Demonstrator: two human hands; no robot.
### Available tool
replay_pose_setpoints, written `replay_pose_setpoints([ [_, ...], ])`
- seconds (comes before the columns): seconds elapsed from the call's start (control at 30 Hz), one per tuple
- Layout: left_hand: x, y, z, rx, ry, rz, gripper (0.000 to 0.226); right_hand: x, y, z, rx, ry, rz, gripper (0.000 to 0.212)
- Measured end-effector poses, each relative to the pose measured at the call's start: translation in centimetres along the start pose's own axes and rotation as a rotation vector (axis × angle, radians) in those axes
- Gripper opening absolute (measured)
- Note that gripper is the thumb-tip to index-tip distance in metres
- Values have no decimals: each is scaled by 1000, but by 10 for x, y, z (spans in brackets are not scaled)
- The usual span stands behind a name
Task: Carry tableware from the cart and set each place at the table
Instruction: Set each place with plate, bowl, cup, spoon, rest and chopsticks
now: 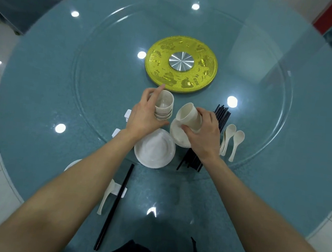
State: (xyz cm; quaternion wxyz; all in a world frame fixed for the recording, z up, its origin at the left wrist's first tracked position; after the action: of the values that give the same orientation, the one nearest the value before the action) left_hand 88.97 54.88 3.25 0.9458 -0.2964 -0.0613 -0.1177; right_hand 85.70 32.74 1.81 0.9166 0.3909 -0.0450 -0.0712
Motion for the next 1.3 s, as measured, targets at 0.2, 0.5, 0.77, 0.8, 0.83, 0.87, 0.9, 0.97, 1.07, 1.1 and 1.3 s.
replay_pose_setpoints([
  [0.2, -21, -8, 27, -50, -62, -50, 112, -22, 13, 7, 7, -12, 53, 66],
  [0.5, -73, -18, 56, -74, -168, -107, 69, -68, 40, -9, 66, 55, 130, 65],
  [0.77, -121, 8, 74, -166, -22, -20, 57, -104, 83, -55, 75, 140, 268, 56],
  [0.8, -128, 13, 81, -168, -43, -4, 55, -108, 89, -61, 70, 166, 285, 57],
  [0.83, -133, 20, 88, -166, -62, 8, 53, -111, 94, -68, 66, 196, 301, 58],
  [0.87, -139, 26, 94, -158, -78, 22, 52, -113, 99, -74, 62, 225, 312, 58],
  [0.9, -145, 33, 101, -147, -94, 40, 50, -116, 104, -80, 60, 249, 312, 56],
  [0.97, -154, 50, 115, -123, -138, 95, 50, -119, 111, -90, 58, 286, 296, 51],
  [1.07, -168, 81, 133, -34, -217, 219, 55, -122, 117, -103, 41, 330, 278, 52],
  [1.1, -172, 92, 138, 0, -226, 272, 58, -122, 118, -107, 35, 340, 275, 53],
  [1.3, -193, 148, 147, 140, -165, 507, 68, -119, 125, -129, 0, 356, 278, 52],
])
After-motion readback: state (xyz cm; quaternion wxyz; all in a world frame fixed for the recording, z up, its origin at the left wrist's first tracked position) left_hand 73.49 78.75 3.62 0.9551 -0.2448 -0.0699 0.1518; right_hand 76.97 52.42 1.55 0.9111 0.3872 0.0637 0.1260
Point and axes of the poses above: each hand's wrist, its own x-axis towards the middle knuckle, its own z-axis out of the back of the hand, y = z × x, the point moved 1 cm from there along x, towards the middle knuckle, and after that the axes turned 8 degrees about -z, right-handed, at the moved point
